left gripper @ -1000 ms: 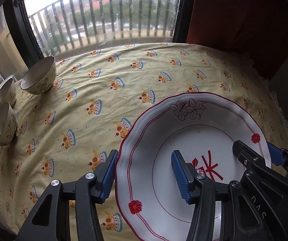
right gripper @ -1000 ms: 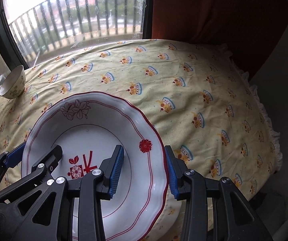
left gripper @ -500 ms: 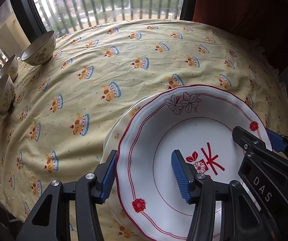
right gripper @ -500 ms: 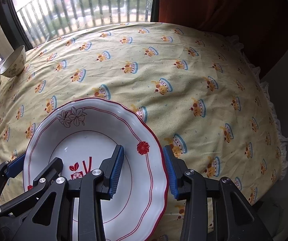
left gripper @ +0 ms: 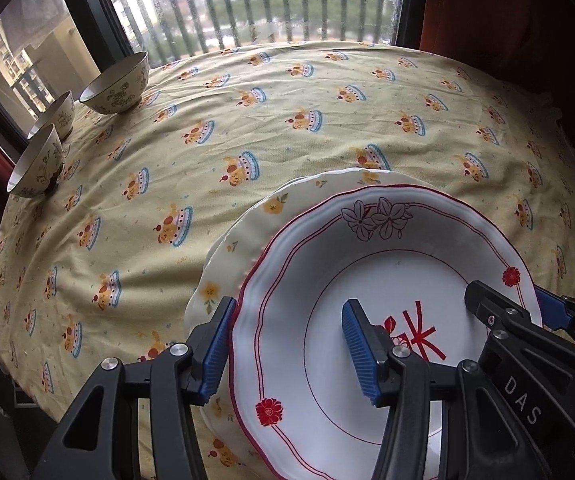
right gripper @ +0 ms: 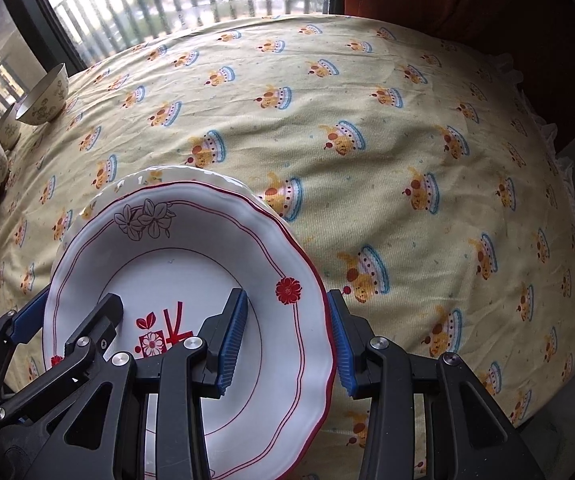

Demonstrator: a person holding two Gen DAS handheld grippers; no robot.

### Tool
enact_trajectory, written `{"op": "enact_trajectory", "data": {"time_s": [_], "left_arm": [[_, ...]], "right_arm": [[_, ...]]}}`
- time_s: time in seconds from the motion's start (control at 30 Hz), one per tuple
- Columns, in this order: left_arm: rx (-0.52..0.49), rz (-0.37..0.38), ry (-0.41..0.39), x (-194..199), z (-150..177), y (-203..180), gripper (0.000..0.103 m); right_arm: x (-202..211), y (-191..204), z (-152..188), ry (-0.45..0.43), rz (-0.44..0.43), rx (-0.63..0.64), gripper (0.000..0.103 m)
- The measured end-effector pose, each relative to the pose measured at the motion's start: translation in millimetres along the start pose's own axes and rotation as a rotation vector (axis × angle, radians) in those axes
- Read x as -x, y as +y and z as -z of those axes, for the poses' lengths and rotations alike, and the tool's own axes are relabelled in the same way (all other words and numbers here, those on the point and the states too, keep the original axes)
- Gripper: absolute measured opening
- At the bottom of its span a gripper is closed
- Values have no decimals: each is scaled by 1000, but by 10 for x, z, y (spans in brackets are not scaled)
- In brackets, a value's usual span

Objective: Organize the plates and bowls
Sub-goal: 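Lift the red-rimmed dish with both grippers and carry it toward the plate stack, then lower the red-rimmed dish onto the plate stack and open both grippers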

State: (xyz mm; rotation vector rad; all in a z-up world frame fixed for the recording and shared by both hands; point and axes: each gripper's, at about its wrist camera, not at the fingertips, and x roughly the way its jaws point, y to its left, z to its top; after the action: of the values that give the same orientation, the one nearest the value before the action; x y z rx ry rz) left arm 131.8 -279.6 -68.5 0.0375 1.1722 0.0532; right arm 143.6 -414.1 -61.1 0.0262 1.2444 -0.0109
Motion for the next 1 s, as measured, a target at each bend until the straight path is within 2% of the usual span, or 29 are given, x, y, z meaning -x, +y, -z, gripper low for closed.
{"op": "enact_trajectory", "data": {"time_s": [0.37,0.4,0.43,0.53,0.87,1.0], "left_arm": [[-11,-64,-36,-22,22,-81,58],[-17,-71,-36,-29,23,-88,58],[-25,-78,-34,-36,27,-101,59],[-31,-91,-37,-52,26,-123,63],[27,-65,-26,-35,-10,19,65],[35,-26,-19,-28,-16,69,73]], "right_arm": [[61,-85,-6,-16,-60,14,44],[92,-104,-12,-18,-70,14,43],[119,-116,-21,-21,-71,17,29],[115,-78,-36,-24,-63,72,27],[79,52,-109,-31,-51,113,27],[61,124,-126,-36,-46,134,29]]}}
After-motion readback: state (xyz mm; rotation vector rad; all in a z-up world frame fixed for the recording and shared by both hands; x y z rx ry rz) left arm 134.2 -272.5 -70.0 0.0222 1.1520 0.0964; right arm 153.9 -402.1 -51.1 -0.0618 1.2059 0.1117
